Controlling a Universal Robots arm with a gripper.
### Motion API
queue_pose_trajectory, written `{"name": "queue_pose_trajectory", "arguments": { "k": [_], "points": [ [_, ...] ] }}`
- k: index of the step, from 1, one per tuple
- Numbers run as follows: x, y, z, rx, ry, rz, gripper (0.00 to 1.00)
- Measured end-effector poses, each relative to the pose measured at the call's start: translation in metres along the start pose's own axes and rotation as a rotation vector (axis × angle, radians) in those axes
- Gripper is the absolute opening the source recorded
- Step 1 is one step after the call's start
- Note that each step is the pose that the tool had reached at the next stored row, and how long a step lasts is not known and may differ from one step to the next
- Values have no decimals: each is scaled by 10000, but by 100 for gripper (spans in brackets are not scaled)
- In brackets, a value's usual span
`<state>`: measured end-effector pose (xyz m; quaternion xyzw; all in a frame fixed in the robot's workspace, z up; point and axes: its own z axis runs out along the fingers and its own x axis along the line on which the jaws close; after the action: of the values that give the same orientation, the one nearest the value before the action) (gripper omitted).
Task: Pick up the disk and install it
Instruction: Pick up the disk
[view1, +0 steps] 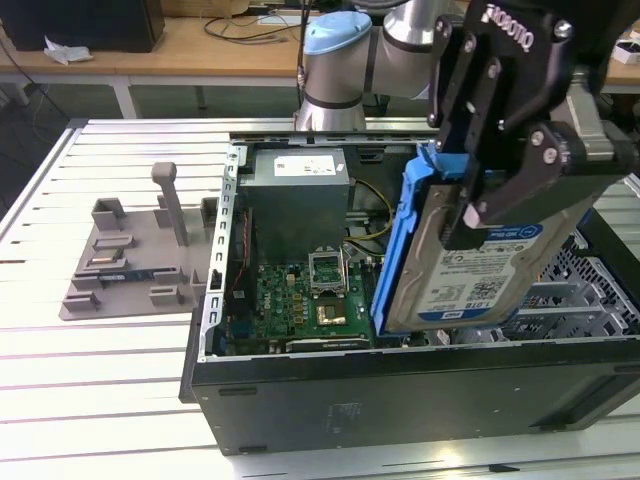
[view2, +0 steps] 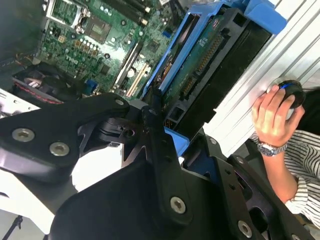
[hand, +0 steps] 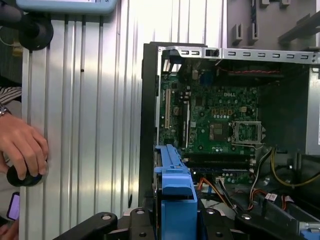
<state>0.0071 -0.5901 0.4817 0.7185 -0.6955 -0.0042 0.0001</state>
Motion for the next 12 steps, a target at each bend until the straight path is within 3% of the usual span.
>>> {"name": "queue_pose_trajectory", "arguments": {
  "k": [3, 5, 12],
  "points": [
    [0, -68, 0, 4, -131, -2, 37],
    [1, -107, 1, 9, -292, -3, 37],
    [-33, -329, 47, -40, -299, -2, 37]
  ]
}}
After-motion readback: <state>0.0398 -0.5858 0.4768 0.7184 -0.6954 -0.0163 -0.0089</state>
